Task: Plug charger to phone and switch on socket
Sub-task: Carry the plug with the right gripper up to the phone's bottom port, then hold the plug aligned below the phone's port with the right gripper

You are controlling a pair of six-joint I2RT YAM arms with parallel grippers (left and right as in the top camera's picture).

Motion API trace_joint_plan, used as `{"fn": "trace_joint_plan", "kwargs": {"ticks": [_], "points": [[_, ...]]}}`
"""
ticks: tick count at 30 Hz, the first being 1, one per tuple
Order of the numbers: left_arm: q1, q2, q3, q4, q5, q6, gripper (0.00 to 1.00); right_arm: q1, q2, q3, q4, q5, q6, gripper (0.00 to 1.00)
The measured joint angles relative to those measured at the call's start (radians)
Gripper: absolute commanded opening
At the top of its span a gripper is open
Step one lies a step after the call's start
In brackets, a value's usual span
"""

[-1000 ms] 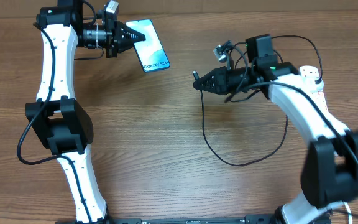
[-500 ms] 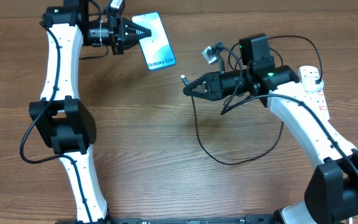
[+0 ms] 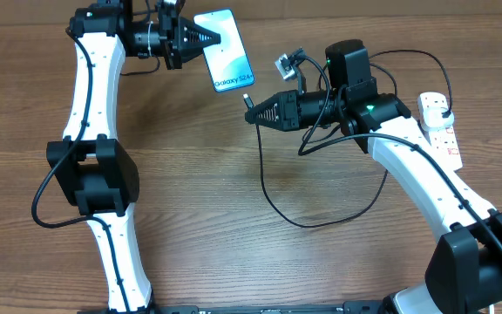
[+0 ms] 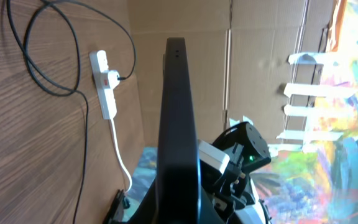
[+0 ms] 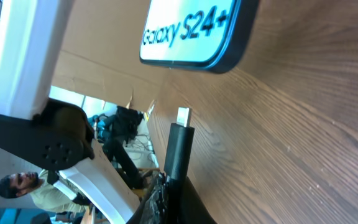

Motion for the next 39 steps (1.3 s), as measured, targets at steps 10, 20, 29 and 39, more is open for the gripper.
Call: {"fn": "trace_joint_plan", "kwargs": {"ticks": [10,20,29,39], "points": [[-0.006,0.000,0.000,0.172,-0.036,-0.228,0.04,0.000,0.000,0.000,0.050,0.014,0.061,0.04],[-0.049,0.000,0.000,0.215,-0.039,-0.288,0.04,0.000,0.000,0.000,0.098,0.040,0.103,0.04],[-0.052,0.000,0.000,0.218,-0.037,-0.285,0.04,-0.002,0.000,0.000,0.101,0.041,0.106,0.04],[-0.052,0.000,0.000,0.219,-0.035,-0.273,0.04,-0.003,0.000,0.000,0.106,0.046,0.106,0.04]]}}
